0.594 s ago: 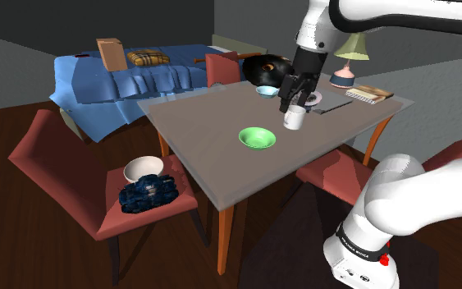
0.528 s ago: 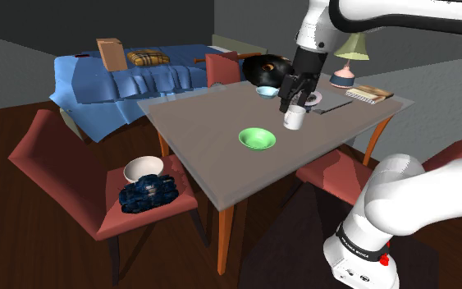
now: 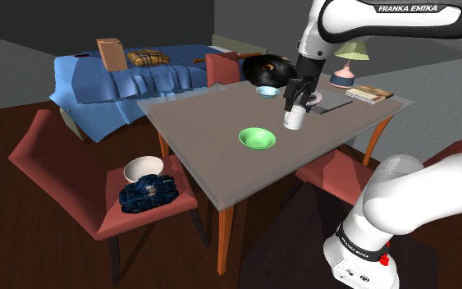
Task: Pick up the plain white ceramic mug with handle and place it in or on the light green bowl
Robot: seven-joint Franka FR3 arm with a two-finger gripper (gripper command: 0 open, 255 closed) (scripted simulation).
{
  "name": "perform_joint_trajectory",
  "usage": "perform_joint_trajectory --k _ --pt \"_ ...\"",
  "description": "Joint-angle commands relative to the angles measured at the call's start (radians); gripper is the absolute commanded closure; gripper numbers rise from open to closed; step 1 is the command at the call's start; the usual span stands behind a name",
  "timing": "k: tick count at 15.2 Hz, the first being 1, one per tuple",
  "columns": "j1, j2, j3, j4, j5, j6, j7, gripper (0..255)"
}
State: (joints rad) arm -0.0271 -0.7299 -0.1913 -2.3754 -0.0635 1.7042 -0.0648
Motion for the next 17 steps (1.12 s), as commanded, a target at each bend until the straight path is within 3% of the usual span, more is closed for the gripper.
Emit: perform_joint_trajectory --k 1,10,17 --pt "-0.009 0.038 -0.04 0.006 -0.023 0.029 -0.048 0" --pt "-0.027 0.27 -0.228 0.105 -0.076 0.153 -0.267 0" --pt "-0.024 0.509 -0.369 0.249 -0.027 0.231 -0.462 0"
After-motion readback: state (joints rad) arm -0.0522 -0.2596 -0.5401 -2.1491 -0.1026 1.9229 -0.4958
